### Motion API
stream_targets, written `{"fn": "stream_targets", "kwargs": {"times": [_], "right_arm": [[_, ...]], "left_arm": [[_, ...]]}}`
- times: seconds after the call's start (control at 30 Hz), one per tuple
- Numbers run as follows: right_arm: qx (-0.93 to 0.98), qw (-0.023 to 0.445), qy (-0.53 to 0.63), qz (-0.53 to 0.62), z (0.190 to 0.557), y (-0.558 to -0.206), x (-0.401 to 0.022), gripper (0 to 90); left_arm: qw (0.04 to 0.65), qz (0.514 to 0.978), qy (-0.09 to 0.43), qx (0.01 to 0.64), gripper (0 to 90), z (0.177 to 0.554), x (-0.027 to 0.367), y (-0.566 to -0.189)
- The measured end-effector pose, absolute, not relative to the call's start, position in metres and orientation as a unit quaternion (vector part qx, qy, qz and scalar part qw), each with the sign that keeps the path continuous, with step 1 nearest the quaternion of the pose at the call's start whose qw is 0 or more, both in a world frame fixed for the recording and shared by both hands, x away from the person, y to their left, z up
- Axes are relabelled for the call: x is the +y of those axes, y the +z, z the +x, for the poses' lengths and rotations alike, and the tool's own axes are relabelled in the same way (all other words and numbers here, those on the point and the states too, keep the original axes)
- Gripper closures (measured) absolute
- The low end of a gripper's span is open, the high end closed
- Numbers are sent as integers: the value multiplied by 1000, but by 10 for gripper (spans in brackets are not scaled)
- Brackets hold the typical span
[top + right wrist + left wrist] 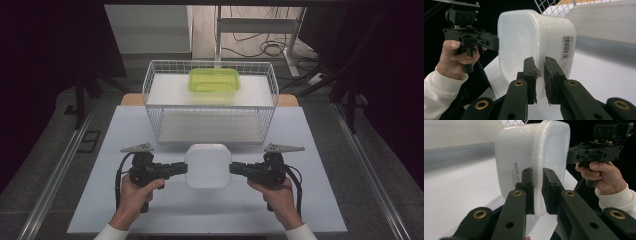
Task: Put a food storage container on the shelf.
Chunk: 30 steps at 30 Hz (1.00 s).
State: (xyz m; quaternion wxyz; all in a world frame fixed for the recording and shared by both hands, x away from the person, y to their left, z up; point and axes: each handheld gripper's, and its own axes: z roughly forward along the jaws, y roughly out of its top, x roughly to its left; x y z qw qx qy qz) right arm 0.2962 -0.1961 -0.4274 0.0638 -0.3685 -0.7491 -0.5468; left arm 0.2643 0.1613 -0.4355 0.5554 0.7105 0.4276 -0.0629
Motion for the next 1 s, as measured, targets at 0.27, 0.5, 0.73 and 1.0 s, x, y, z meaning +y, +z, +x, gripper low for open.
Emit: {"fn": "stream_targets", "kwargs": {"times": [0.27,0.5,0.73,1.0], "right_arm": [[-749,60,-550,-366,300,-422,-196,799],[-745,56,-555,-366,305,-414,-197,799],[-741,46,-566,-358,310,-393,-199,799],[-739,35,-574,-350,317,-372,-201,799]], "left_arm": [[558,711,-62,424,808,270,162,-430],[555,716,-54,419,808,277,160,-417],[562,718,-46,409,808,285,159,-395],[566,720,-36,400,807,294,158,-374]]}}
